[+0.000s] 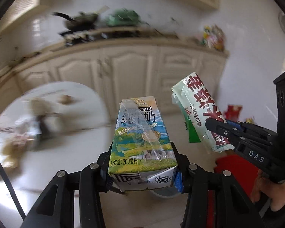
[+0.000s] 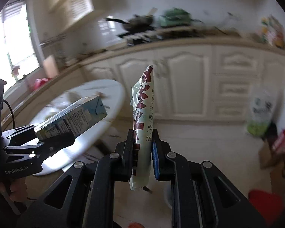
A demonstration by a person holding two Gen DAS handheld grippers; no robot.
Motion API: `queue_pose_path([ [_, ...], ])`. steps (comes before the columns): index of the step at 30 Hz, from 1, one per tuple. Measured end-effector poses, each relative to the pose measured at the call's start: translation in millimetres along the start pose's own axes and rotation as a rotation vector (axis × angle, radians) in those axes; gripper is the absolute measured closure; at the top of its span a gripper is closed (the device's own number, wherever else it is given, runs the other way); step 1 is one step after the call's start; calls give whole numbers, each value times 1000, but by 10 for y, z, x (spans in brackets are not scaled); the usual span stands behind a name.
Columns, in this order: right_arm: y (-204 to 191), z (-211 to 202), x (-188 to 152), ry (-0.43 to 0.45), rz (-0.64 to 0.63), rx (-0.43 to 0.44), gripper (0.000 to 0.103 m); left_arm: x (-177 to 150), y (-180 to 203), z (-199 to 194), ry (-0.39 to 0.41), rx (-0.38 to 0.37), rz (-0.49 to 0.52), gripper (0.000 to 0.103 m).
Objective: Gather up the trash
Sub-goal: 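Carry carton and snack bag to the blue bucket and release both, then move both tools back over the table toward the remaining wrappers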
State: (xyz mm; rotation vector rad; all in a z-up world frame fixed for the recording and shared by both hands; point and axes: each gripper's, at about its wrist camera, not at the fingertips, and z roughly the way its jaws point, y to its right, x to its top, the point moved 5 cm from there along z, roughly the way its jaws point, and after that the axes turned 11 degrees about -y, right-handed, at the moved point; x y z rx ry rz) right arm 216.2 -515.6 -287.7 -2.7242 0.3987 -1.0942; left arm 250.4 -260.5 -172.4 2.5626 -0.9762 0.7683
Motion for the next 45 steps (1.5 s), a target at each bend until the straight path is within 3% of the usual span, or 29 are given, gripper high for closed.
queue_pose_path([
  [4, 604, 251, -270, -65, 96, -32, 87, 212, 310, 664, -120, -34, 49, 58],
  [12, 1311, 750, -670, -164, 214, -51, 87, 465, 571, 1744, -289, -65, 78, 57],
  [18, 1606, 1030, -925, -224, 269, -61, 87, 748, 610, 2286, -331, -89, 71, 52],
  [22, 1741, 1225, -1063, -260, 303, -64, 87, 835, 529, 2515, -338, -48, 44, 48],
  [27, 1779, 1496, -1169, -303, 326, -56, 86, 700, 557, 2209, -289, 23, 37, 42],
  [32, 1725, 1627, -1124, -292, 335, -31, 83, 641, 587, 1789, -220, 91, 55, 41],
  [33, 1726, 1646, -1110, -297, 344, -49, 80, 643, 596, 1717, -207, 99, 55, 41],
  [36, 1711, 1636, -1081, -295, 353, -56, 51, 592, 667, 1449, -167, 119, 62, 40],
  [41, 1530, 1353, -963, -262, 348, -43, 47, 246, 665, 722, -81, 117, 54, 40],
  [45, 1106, 864, -673, -169, 280, -15, 36, -46, 540, 18, 12, 127, 35, 36],
])
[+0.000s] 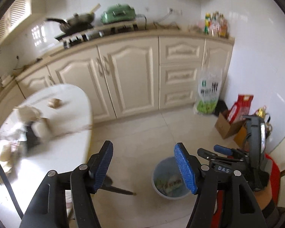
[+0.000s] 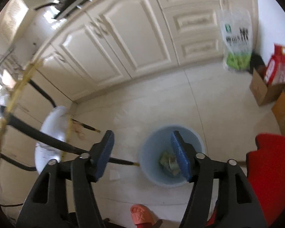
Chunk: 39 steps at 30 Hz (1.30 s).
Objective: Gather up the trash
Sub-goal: 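Move both tools back over the table toward the remaining wrappers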
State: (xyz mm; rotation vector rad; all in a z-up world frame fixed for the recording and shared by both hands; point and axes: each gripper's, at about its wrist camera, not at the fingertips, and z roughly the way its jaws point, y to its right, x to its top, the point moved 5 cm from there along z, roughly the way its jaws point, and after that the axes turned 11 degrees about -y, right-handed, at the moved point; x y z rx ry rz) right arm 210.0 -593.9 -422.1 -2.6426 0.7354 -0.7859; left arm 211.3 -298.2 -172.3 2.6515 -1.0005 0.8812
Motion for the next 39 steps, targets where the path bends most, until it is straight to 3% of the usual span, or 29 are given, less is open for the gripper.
queue_pose_path([
  [7, -1151, -972, 118, 188, -184, 48, 10, -678, -544, -1235, 170, 70, -73, 31],
  [9, -1552, -1197, 126, 232, -247, 62, 8, -905, -716, -1538, 213, 107, -98, 24],
  [12, -2155, -1447, 85, 278, -338, 83, 0, -1271, -983, -1909, 260, 167, -139, 23],
  [15, -2648, -1529, 13, 292, -418, 108, 0, -1653, -1287, -2192, 280, 237, -192, 21],
  [22, -3526, -1346, -201, 253, -547, 140, 0, -2292, -1551, -2443, 291, 387, -287, 14],
  [30, -4141, -953, -411, 178, -641, 156, 0, -2672, -1710, -2549, 275, 408, -386, 10],
  [34, -4289, -780, -464, 150, -666, 157, 0, -2614, -1875, -2475, 257, 408, -402, 9],
  [39, -4314, -638, -449, 129, -668, 148, 0, -2271, -2130, -2212, 223, 395, -391, 7],
])
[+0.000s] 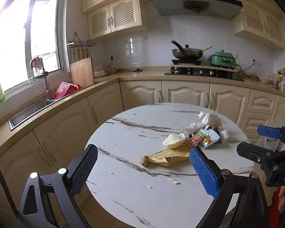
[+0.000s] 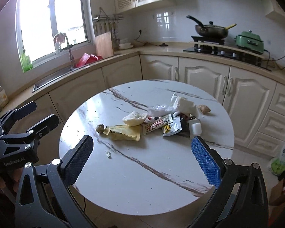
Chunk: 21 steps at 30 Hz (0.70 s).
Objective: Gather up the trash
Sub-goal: 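Move both tools back over the table toward the remaining wrappers, then grasp the yellow wrapper with the left tool while the right tool grasps a small white packet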
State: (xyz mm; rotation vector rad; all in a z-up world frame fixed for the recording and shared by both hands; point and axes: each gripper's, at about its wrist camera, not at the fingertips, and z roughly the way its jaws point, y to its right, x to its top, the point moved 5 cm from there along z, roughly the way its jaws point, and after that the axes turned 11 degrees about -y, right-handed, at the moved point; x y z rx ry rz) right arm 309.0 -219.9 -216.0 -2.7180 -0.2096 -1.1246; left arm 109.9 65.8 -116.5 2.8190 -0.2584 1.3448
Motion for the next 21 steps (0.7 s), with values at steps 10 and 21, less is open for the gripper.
queue_pose_path([
  [10, 316, 413, -42, -74, 45, -24, 0, 495, -3, 1298, -208, -70, 69, 7],
  [21, 690, 749, -71, -136, 83, -28, 0, 763, 200, 2281, -346, -103, 182, 18],
])
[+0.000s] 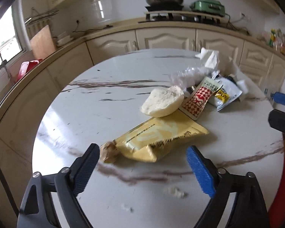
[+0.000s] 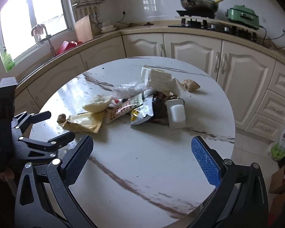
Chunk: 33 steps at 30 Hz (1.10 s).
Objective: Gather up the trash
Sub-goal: 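Grasp the yellow wrapper with the left tool while the right tool grasps a small white packet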
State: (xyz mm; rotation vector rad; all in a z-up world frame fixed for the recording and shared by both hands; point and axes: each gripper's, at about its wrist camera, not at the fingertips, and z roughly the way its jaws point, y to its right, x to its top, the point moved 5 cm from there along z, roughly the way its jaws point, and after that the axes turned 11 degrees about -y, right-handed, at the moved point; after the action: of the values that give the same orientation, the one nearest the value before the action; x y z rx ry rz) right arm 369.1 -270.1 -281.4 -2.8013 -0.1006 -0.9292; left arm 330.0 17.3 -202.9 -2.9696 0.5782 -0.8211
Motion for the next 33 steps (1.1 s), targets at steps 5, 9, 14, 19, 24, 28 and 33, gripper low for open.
queue_pose_path([
  [5, 70, 76, 33, -8, 4, 0, 0, 225, 37, 188, 9, 64, 84, 35],
  [9, 111, 133, 54, -17, 8, 0, 0, 353, 43, 321, -5, 11, 78, 84],
  [14, 153, 209, 79, -26, 29, 7, 0, 388, -59, 375, 10, -21, 26, 92],
  [19, 68, 324, 179, -31, 37, 62, 7, 356, -275, 330, 32, -130, -69, 93],
  [24, 88, 529, 277, -54, 98, 101, 36, 292, -489, 160, 64, -173, -110, 93],
  [28, 93, 622, 331, -65, 116, 100, 63, 175, -564, 73, 83, -180, -118, 93],
  [33, 72, 561, 329, -33, 90, 121, 90, 113, -607, 24, 93, -178, -121, 93],
])
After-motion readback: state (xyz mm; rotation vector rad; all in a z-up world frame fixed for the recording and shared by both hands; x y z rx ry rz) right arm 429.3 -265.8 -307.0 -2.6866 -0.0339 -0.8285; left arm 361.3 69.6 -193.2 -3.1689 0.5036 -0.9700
